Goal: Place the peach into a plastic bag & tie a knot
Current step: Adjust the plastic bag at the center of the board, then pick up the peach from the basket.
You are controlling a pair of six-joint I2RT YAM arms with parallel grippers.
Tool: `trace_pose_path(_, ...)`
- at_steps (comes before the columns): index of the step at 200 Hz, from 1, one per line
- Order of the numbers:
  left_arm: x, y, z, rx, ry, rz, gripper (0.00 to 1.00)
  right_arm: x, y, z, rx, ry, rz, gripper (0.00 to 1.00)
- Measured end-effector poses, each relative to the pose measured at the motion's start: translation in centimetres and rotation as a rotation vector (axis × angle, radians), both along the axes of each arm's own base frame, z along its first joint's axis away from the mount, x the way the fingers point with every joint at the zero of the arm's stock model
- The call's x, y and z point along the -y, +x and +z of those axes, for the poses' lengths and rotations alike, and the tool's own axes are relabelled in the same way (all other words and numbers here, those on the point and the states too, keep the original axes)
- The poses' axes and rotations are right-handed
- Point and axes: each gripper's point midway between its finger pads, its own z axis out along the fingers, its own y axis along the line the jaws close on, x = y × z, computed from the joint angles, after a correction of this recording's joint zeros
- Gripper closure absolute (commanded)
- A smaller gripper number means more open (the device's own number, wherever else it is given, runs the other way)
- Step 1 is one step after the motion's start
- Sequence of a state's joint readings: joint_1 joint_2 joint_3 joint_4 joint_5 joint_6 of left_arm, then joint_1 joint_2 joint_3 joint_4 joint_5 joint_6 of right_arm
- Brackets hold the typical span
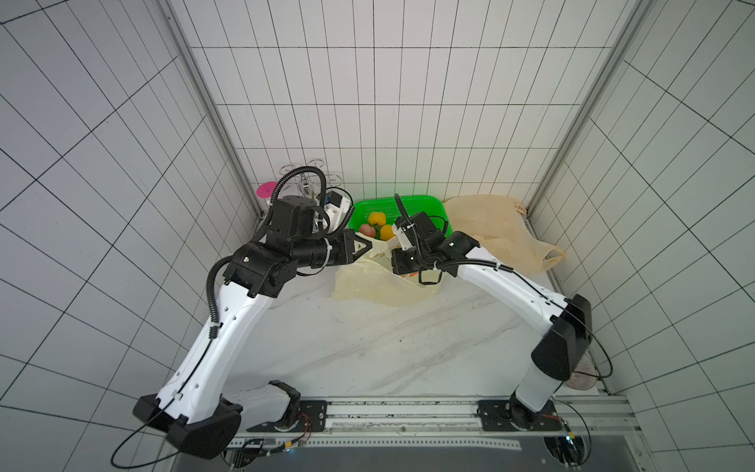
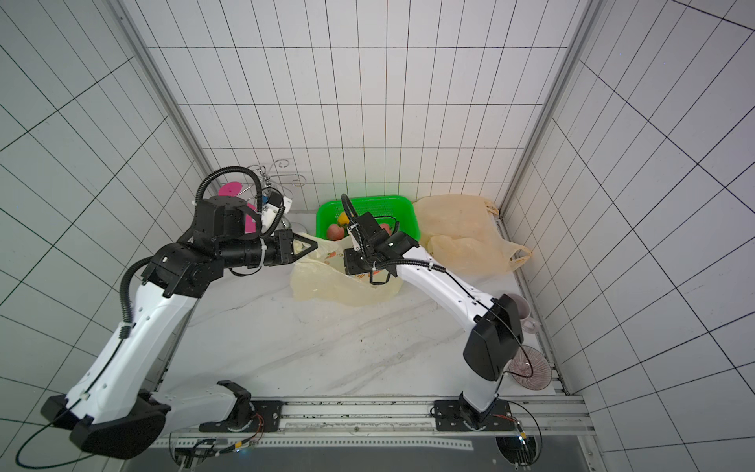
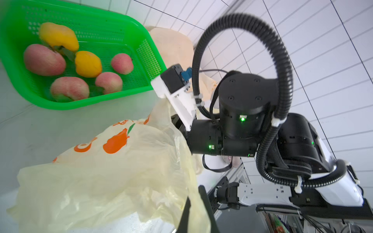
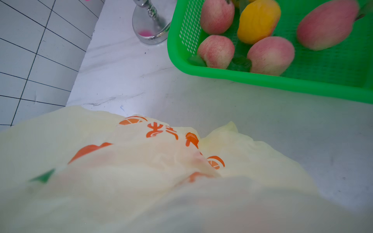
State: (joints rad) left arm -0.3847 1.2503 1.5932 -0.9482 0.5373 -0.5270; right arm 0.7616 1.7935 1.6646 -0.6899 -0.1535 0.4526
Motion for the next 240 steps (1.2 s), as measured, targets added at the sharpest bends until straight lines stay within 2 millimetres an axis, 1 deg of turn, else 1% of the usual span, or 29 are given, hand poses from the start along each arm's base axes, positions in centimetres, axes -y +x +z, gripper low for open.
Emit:
trace_pose_path(9, -0.6, 1.3, -1.3, -0.023, 0.002, 0.027, 1.00, -0.8, 0.0, -2.2, -0.046, -0.005, 0.017, 1.00)
trace_pose_path(22, -1.3, 3.0, -3.7, -0.067, 0.018, 0.061, 1.00, -1.4, -0.4, -5.6, -0.120, -0.026, 0.036, 1.00)
trace_pose_path(31, -1.6, 4.0, -5.4, -0.097, 0.037, 0.075, 1.00, -1.5, -0.8, -7.2, -0.163, -0.036, 0.048, 1.00)
trace_pose_path(45, -1.7, 5.2, -7.7, -0.134, 0.072, 0.087, 1.00, -1.6, -1.6, -8.3, -0.205, -0.036, 0.065, 1.00)
trace_pose_path(55, -1.9, 5.7, -8.9, -0.147, 0.093, 0.090, 1.00, -1.7, -2.0, -8.2, -0.220, -0.020, 0.079, 1.00)
trace_pose_path(63, -2.0, 6.0, -9.8, -0.155, 0.105, 0.090, 1.00, -1.9, -2.4, -7.7, -0.229, 0.002, 0.095, 0.98)
trace_pose_path(75, -2.1, 6.1, -10.8, -0.164, 0.120, 0.089, 1.00, -1.9, -2.8, -6.4, -0.238, 0.046, 0.114, 0.93)
trace_pose_path(89, -2.3, 6.0, -12.1, -0.181, 0.134, 0.084, 1.00, -1.9, -3.2, -3.8, -0.220, 0.104, 0.134, 0.88)
trace_pose_path(97, -2.3, 5.8, -13.1, -0.202, 0.141, 0.077, 1.00, -1.5, -3.2, -1.9, -0.196, 0.135, 0.135, 0.86)
trace_pose_path(109, -2.2, 5.6, -14.6, -0.238, 0.151, 0.064, 1.00, -0.5, -3.0, 1.0, -0.153, 0.180, 0.118, 0.85)
trace_pose_path(120, -2.1, 5.3, -16.1, -0.276, 0.157, 0.051, 1.00, 0.9, -2.5, 3.4, -0.117, 0.218, 0.083, 0.85)
trace_pose_path(126, -2.1, 5.0, -17.0, -0.300, 0.161, 0.043, 1.00, 1.8, -2.1, 4.5, -0.097, 0.235, 0.062, 0.84)
trace_pose_path(137, -2.1, 4.5, -18.3, -0.333, 0.169, 0.035, 1.00, 2.7, -1.6, 5.8, -0.067, 0.257, 0.037, 0.83)
trace_pose_path(151, -2.2, 3.8, -19.5, -0.366, 0.176, 0.024, 1.00, 3.9, -0.4, 7.4, -0.017, 0.283, -0.011, 0.81)
trace_pose_path(169, -2.0, 3.1, -20.4, -0.387, 0.179, 0.006, 1.00, 4.8, 1.4, 8.1, 0.027, 0.281, -0.071, 0.78)
trace_pose_path(181, -1.8, 2.6, -21.0, -0.401, 0.184, -0.007, 1.00, 4.9, 3.6, 8.1, 0.034, 0.266, -0.119, 0.76)
trace_pose_path(194, -1.6, 2.1, -21.7, -0.416, 0.191, -0.022, 1.00, 5.1, 7.2, 7.3, 0.050, 0.242, -0.180, 0.70)
trace_pose_path(199, -1.5, 1.9, -21.8, -0.420, 0.194, -0.026, 1.00, 5.4, 8.9, 6.6, 0.057, 0.224, -0.212, 0.67)
trace_pose_path(202, -1.5, 1.8, -21.9, -0.421, 0.195, -0.028, 1.00, 5.6, 9.6, 6.3, 0.059, 0.216, -0.226, 0.64)
trace_pose_path(207, -1.4, 1.7, -21.9, -0.421, 0.198, -0.032, 1.00, 6.1, 11.3, 5.1, 0.060, 0.192, -0.261, 0.58)
trace_pose_path(210, -1.4, 1.7, -21.9, -0.421, 0.199, -0.034, 1.00, 6.4, 11.9, 4.6, 0.061, 0.179, -0.275, 0.55)
trace_pose_path(211, -1.4, 1.7, -21.9, -0.419, 0.199, -0.035, 1.00, 6.6, 12.3, 4.1, 0.058, 0.167, -0.287, 0.53)
trace_pose_path(214, -1.4, 1.7, -21.9, -0.418, 0.199, -0.036, 1.00, 6.8, 12.9, 3.5, 0.053, 0.159, -0.297, 0.50)
trace_pose_path(219, -1.4, 1.7, -21.9, -0.415, 0.200, -0.037, 1.00, 7.5, 14.1, 1.9, 0.042, 0.121, -0.329, 0.44)
trace_pose_path(223, -1.4, 1.7, -21.9, -0.414, 0.201, -0.037, 1.00, 8.0, 14.8, 0.9, 0.037, 0.094, -0.344, 0.37)
trace_pose_path(232, -1.6, 1.9, -21.8, -0.409, 0.201, -0.034, 1.00, 8.9, 16.4, -2.0, 0.007, 0.031, -0.380, 0.28)
trace_pose_path(240, -1.7, 2.0, -21.7, -0.406, 0.200, -0.030, 1.00, 9.9, 17.8, -4.2, -0.008, -0.023, -0.409, 0.19)
